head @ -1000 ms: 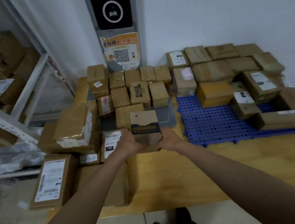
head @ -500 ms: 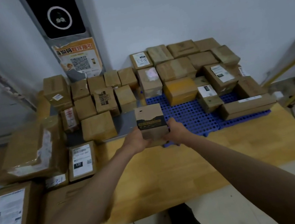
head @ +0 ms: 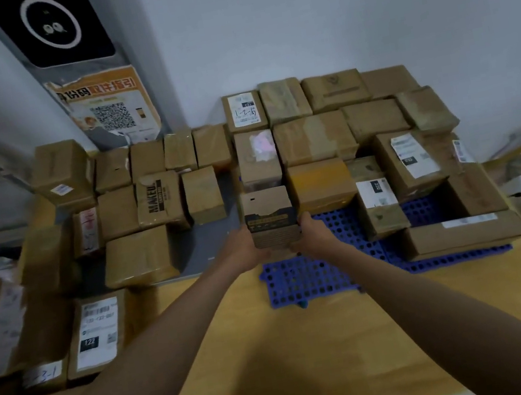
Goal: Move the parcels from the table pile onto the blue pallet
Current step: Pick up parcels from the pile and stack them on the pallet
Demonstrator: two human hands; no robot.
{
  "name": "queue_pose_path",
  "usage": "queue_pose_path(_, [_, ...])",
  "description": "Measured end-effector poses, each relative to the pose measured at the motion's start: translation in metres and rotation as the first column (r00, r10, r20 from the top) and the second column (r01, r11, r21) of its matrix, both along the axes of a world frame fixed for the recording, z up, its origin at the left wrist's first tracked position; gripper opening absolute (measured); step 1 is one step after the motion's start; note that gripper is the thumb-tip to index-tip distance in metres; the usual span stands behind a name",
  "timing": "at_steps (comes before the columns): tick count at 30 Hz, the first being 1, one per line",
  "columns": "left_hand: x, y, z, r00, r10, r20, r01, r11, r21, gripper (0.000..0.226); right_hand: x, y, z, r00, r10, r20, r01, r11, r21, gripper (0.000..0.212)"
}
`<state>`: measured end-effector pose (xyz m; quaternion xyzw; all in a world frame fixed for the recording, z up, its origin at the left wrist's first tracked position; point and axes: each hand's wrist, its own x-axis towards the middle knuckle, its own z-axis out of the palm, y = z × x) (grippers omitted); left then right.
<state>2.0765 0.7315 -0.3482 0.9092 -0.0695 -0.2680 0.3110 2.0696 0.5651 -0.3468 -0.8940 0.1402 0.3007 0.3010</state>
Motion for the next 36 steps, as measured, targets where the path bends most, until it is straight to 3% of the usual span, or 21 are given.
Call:
queue_pose_path(9, [0.047, -0.020, -0.031, 0.993, 0.118, -0.021, -0.119, 0.991, -0.062, 0.068, 0.049, -0.014, -0.032, 0.997, 0.074, 0.027, -0.073, 0.997, -0.041, 0.049])
queue_pose_path(15, [0.063, -0.021, -0.041, 0.993, 0.090, -0.071, -0.082, 0.991, 0.109, 0.063, 0.057, -0.010, -0.035, 0.998, 0.065, 0.026, -0.061, 0.992, -0.106, 0.050])
queue_pose_path(21, [0.064, -0.015, -0.038, 0.995, -0.010, -0.097, 0.033, 0.970, 0.239, 0.085, 0.057, -0.012, -0.023, 0.995, 0.101, 0.018, -0.096, 0.978, -0.187, 0.046])
queue_pose_path(24, [0.063, -0.008, -0.023, 0.995, -0.049, -0.088, 0.079, 0.926, 0.369, 0.073, 0.058, -0.016, -0.003, 0.989, 0.147, 0.023, -0.139, 0.970, -0.198, 0.043])
queue_pose_path(28, [0.058, 0.012, 0.002, 0.995, -0.101, -0.013, 0.095, 0.879, 0.467, 0.051, 0.058, -0.010, 0.029, 0.939, 0.344, 0.001, -0.328, 0.897, -0.296, 0.042])
queue_pose_path(32, [0.046, 0.041, 0.031, 0.995, -0.086, 0.042, 0.056, 0.875, 0.482, 0.054, 0.051, 0.013, 0.055, 0.886, 0.463, -0.028, -0.445, 0.831, -0.333, 0.030])
queue_pose_path(36, [0.023, 0.084, 0.057, 0.997, -0.050, 0.063, 0.013, 0.874, 0.486, 0.052, 0.038, 0.046, 0.074, 0.851, 0.525, -0.028, -0.512, 0.815, -0.272, 0.037])
